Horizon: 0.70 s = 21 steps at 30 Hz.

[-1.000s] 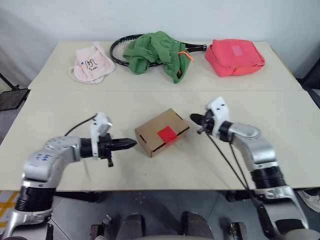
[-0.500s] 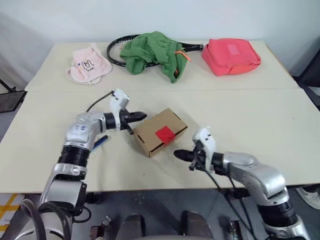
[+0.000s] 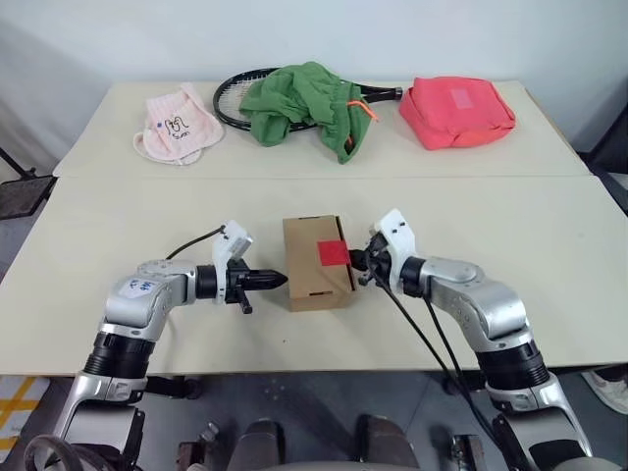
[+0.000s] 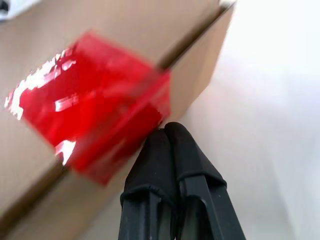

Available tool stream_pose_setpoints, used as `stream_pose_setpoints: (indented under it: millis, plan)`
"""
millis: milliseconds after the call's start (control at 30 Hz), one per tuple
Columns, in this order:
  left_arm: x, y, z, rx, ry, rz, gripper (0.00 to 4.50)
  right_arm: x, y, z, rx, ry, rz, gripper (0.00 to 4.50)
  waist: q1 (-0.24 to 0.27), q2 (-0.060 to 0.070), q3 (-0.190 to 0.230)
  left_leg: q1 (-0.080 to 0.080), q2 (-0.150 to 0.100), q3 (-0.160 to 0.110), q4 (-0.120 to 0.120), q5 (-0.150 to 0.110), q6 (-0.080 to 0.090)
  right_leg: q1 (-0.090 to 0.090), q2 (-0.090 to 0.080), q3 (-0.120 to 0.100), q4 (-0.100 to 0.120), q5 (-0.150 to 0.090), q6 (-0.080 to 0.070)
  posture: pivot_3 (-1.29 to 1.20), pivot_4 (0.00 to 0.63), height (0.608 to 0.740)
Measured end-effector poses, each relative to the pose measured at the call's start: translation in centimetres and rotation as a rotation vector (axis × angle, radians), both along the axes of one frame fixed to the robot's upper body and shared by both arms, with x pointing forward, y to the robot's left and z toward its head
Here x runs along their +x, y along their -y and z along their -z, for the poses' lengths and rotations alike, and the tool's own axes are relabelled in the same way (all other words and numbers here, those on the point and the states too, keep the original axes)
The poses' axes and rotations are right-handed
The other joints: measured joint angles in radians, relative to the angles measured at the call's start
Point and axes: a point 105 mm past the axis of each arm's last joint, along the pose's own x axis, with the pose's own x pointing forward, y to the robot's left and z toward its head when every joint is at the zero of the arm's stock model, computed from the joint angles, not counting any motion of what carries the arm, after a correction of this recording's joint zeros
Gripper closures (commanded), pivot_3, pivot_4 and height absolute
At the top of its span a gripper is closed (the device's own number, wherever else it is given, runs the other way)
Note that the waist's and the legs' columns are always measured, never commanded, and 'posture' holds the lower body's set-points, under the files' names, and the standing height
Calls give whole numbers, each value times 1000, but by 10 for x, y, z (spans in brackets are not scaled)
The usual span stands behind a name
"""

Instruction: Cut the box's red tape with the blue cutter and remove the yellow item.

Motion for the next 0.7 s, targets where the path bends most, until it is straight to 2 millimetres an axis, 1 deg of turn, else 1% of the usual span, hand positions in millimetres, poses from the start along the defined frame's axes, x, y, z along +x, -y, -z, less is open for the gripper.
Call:
stream_pose_setpoints:
  millis: [100, 200, 367, 467, 500, 567, 600, 667, 700]
  plan:
    - [-7, 11, 7, -34, -29, -18, 4449, 11, -1, -1, -29, 17, -28, 4500, 1, 0, 0, 0, 0, 0, 0, 0, 0, 0, 0, 0, 0, 0, 0, 0, 150, 740]
    - [-7, 20, 8, -65, -29, -55, 4449, 23, 0, -1, -63, 37, -66, 4500, 0, 0, 0, 0, 0, 0, 1, 0, 0, 0, 0, 0, 0, 0, 0, 0, 150, 740]
    - [-3, 27, 9, -93, -22, -101, 4449, 38, 2, -1, -83, 58, -106, 4500, -2, 0, 0, 0, 0, 0, 1, 0, 0, 0, 0, 0, 0, 0, 0, 0, 150, 740]
    - [-2, 27, 9, -91, -15, -113, 4449, 43, 4, 1, -96, 75, -117, 4500, -1, 0, 0, 0, 0, 0, 1, 0, 0, 0, 0, 0, 0, 0, 0, 0, 150, 740]
    - [-2, 24, 7, -77, -4, -113, 4449, 44, 6, -1, -101, 84, -126, 4500, -3, 0, 0, 0, 0, 0, 1, 0, 0, 0, 0, 0, -1, 0, 0, 0, 150, 740]
    - [-6, 17, -1, -60, 27, -109, 4449, 44, 19, -10, -104, 104, -125, 4500, -1, 0, 0, 0, 0, 0, 1, 0, -1, 0, 0, 0, 0, 0, 0, 0, 150, 740]
    - [-8, 11, -5, -51, 37, -113, 4449, 44, 27, -14, -108, 113, -121, 4500, 0, 0, 0, 0, 0, 0, 0, 0, -1, 0, 0, 0, -1, 0, 0, 0, 150, 740]
    - [-15, -8, -15, -17, 70, -126, 4449, 36, 48, -32, -95, 141, -132, 4500, 0, 0, 0, 0, 0, 0, 0, -1, -1, 0, 0, 0, -2, 0, 0, 0, 150, 740]
    - [-17, -16, -22, -8, 92, -135, 4280, 32, 58, -39, -87, 151, -137, 4319, 1, 0, 0, 0, 0, 0, 0, -1, -1, 0, 0, 0, -1, 0, 0, 0, 150, 740]
